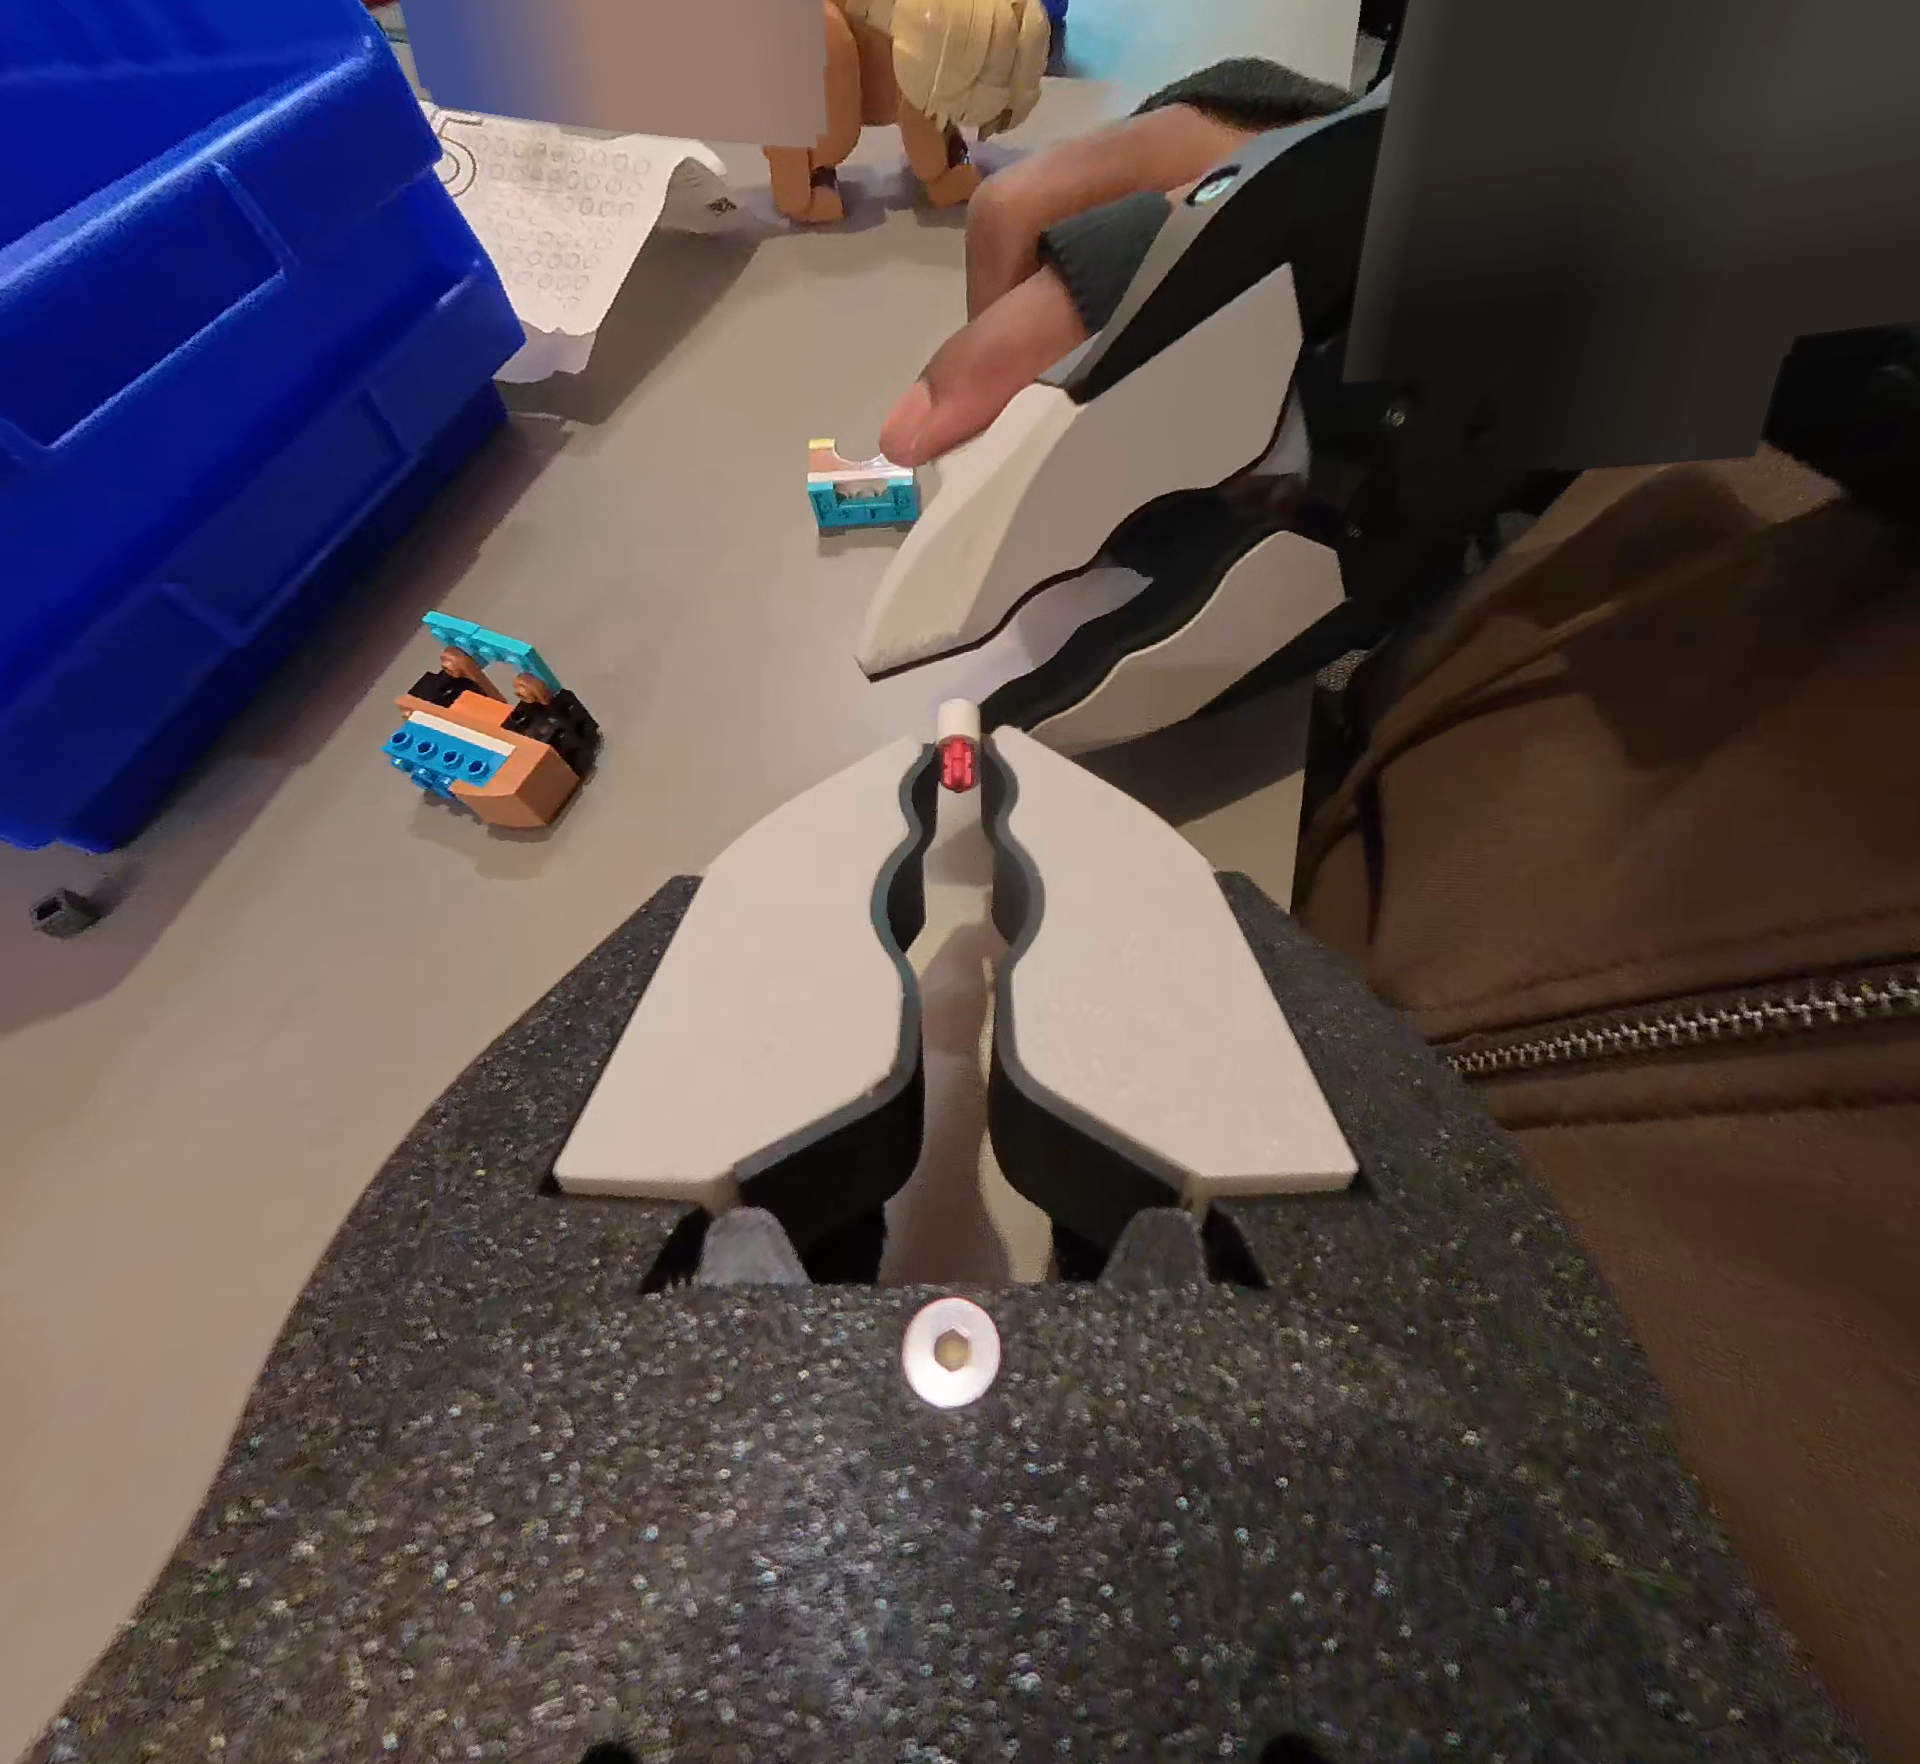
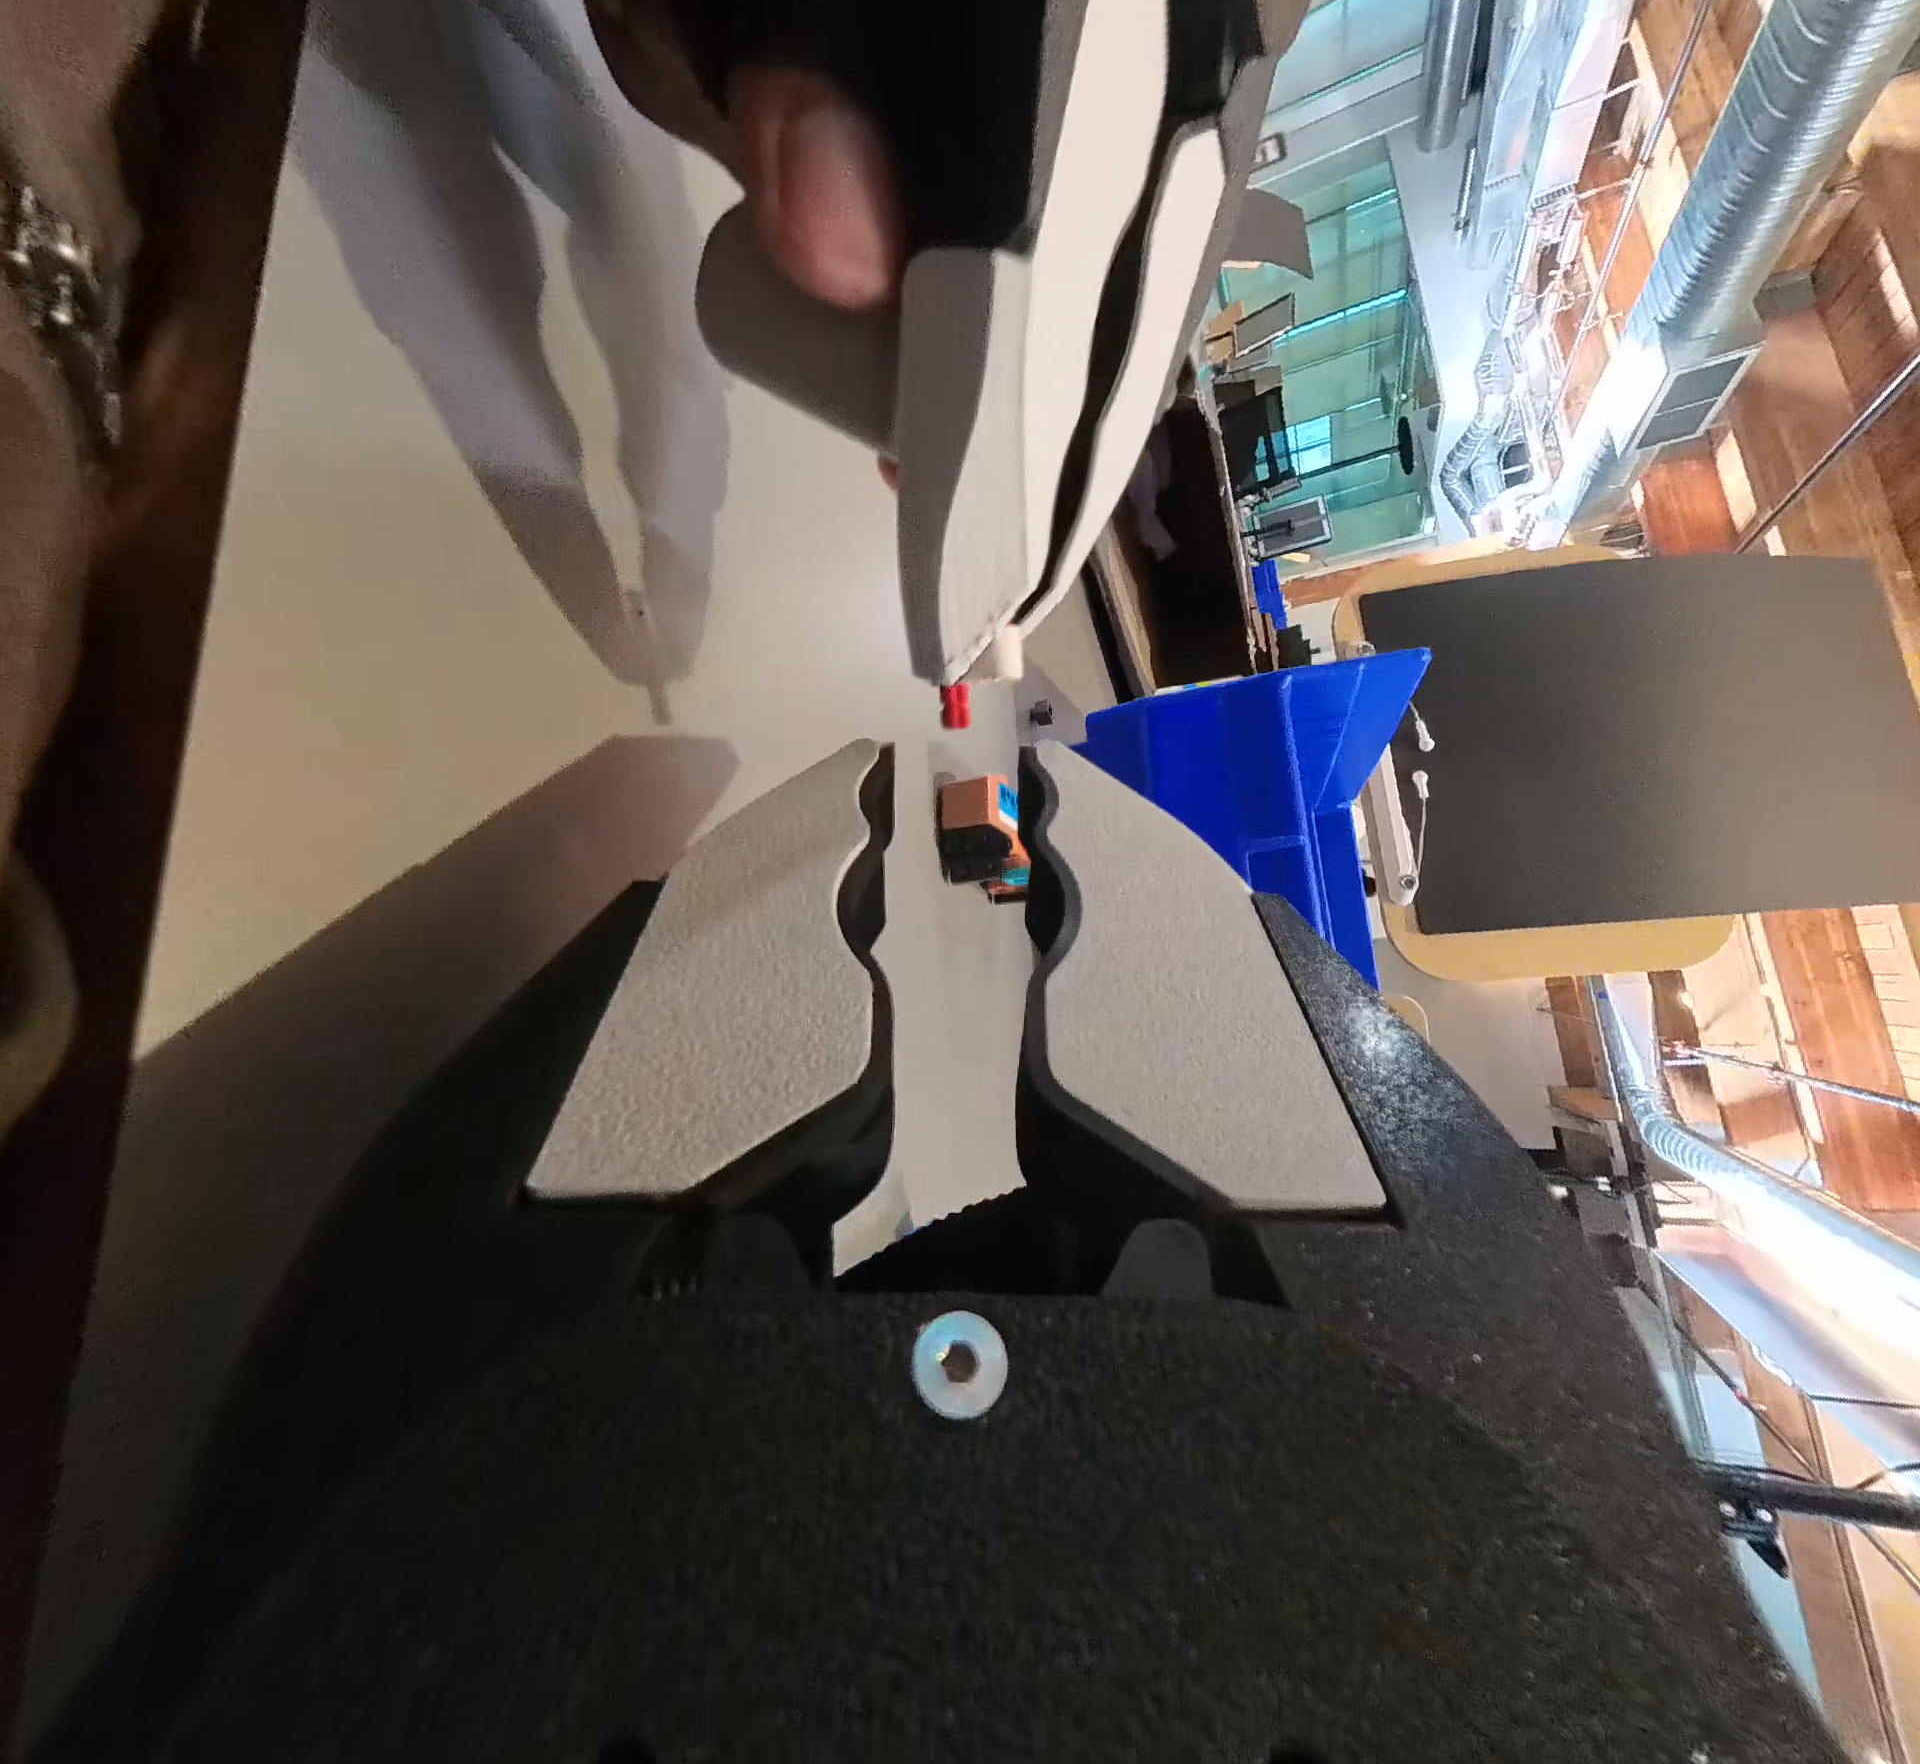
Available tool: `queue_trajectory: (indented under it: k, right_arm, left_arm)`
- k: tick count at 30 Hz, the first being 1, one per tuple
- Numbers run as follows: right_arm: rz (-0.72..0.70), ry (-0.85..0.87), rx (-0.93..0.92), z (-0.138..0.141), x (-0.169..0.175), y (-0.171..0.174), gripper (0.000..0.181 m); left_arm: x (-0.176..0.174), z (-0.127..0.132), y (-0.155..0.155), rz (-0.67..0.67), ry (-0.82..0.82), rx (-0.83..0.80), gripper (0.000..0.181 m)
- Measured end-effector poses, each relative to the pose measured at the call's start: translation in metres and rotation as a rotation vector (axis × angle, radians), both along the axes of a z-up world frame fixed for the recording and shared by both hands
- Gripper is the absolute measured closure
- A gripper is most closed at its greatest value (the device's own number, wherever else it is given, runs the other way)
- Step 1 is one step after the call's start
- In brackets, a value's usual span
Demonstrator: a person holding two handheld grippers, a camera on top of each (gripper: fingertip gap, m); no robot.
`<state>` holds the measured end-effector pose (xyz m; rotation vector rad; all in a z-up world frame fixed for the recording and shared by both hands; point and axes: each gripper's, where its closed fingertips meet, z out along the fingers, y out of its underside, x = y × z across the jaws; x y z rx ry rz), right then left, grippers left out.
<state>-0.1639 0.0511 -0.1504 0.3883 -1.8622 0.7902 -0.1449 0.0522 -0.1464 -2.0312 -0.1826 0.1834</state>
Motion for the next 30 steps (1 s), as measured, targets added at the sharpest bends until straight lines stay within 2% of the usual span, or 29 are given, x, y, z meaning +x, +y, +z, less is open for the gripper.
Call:
queue_trajectory:
  k: [6, 22, 30]
  right_arm:
    - [-0.008, 0.006, -0.013, 0.002, 0.0, 0.0, 0.163]
    - [-0.117, 0.045, 0.021, -0.001, -0.012, 0.0, 0.163]
    - [-0.149, 0.084, 0.063, -0.004, -0.013, 0.0, 0.177]
  left_arm:
    - [0.002, -0.003, 0.004, 0.002, -0.049, 0.025, 0.174]
    - [-0.005, -0.005, 0.009, 0.113, 0.016, 0.01, 0.174]
    - [-0.008, -0.003, 0.01, 0.159, 0.016, 0.044, 0.174]
